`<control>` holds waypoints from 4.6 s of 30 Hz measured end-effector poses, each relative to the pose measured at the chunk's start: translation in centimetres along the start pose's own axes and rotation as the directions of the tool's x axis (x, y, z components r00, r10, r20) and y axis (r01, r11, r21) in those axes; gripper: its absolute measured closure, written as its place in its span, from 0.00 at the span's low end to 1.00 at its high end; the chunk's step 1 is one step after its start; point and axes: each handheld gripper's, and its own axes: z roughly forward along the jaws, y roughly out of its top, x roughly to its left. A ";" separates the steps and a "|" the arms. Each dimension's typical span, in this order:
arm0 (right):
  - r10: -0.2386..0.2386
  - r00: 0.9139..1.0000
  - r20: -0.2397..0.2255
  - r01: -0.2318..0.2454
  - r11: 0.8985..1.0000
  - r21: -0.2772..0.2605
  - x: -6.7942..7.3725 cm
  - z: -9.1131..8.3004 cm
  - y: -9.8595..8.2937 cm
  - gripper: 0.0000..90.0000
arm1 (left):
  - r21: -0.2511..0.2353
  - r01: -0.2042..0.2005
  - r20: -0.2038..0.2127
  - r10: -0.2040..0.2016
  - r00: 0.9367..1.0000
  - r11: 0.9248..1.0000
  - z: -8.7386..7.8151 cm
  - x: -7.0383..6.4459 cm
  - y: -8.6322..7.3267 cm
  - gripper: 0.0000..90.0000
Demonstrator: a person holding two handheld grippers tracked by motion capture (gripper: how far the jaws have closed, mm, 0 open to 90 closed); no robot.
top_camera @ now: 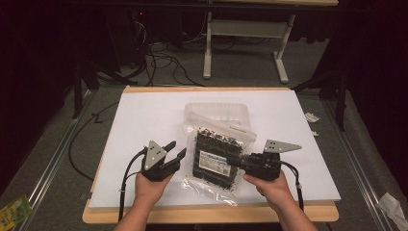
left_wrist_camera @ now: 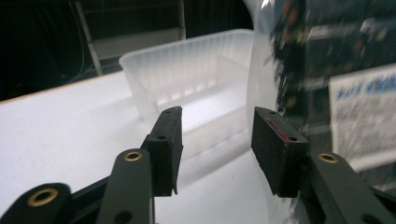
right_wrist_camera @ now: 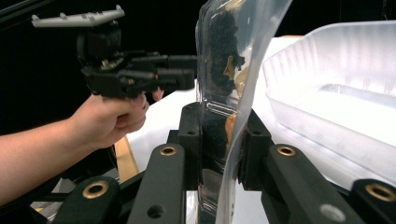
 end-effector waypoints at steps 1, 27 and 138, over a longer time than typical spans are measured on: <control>-0.003 1.000 0.002 0.003 1.000 -0.005 0.1 -0.1 0.1 0.84 | 0.008 -0.005 0.003 0.005 1.000 1.000 -0.2 0.0 -0.1 0.58; -0.083 0.981 0.175 0.106 0.986 -0.126 -0.3 -4.8 1.7 0.84 | 0.198 0.030 0.032 -0.037 0.999 0.980 -2.3 1.7 -4.3 0.39; -0.233 0.911 0.341 0.265 0.963 -0.050 -9.1 9.7 9.4 0.84 | 0.179 0.018 0.104 -0.037 0.994 0.984 -2.0 1.6 -4.0 0.38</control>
